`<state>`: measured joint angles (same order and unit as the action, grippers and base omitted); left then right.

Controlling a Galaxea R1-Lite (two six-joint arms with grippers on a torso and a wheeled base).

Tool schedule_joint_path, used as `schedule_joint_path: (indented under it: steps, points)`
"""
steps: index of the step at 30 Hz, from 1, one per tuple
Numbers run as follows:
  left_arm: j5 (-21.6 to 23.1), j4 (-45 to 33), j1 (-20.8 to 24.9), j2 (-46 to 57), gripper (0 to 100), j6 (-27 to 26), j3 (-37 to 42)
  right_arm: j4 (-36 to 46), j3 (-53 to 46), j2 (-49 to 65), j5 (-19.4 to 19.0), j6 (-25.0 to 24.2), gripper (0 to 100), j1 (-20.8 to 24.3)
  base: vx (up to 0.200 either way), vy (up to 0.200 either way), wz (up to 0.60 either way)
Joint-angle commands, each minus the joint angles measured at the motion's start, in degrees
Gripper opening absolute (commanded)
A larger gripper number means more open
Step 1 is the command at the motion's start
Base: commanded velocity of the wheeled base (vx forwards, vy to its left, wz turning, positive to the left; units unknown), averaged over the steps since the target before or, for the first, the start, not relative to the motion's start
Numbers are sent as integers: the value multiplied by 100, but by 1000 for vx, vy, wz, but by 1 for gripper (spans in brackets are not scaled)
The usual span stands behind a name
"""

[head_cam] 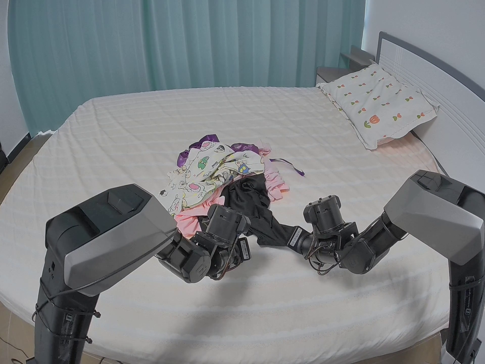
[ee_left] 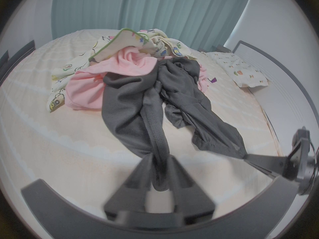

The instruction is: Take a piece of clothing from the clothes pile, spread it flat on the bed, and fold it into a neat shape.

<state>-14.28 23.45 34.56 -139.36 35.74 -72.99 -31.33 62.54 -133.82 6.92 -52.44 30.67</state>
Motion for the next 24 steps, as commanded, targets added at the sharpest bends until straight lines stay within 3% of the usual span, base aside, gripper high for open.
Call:
schedule_joint_path:
  steps: [1, 5, 9, 18, 24]
  points:
    - [21, -280, -55, 489, 0, 354, 100, -400, -532, 427, -385, -29, 0, 35, 0, 0, 0]
    - [241, -561, -2, 1526, 0, 943, 434, -1490, -1244, 752, -622, -20, 0, 255, 0, 0, 0]
    - [505, -473, 7, 2616, 0, 987, 988, -2501, -1710, 1411, -648, 15, 0, 396, 0, 0, 0]
    - [557, 142, -11, 4532, 0, 943, 1146, -2712, -1314, 3529, -807, 419, 0, 185, 0, 0, 0]
    - [566, 230, -46, 5024, 0, 715, 1559, -2650, -1411, 3898, -974, 446, 0, 44, 0, 0, 0]
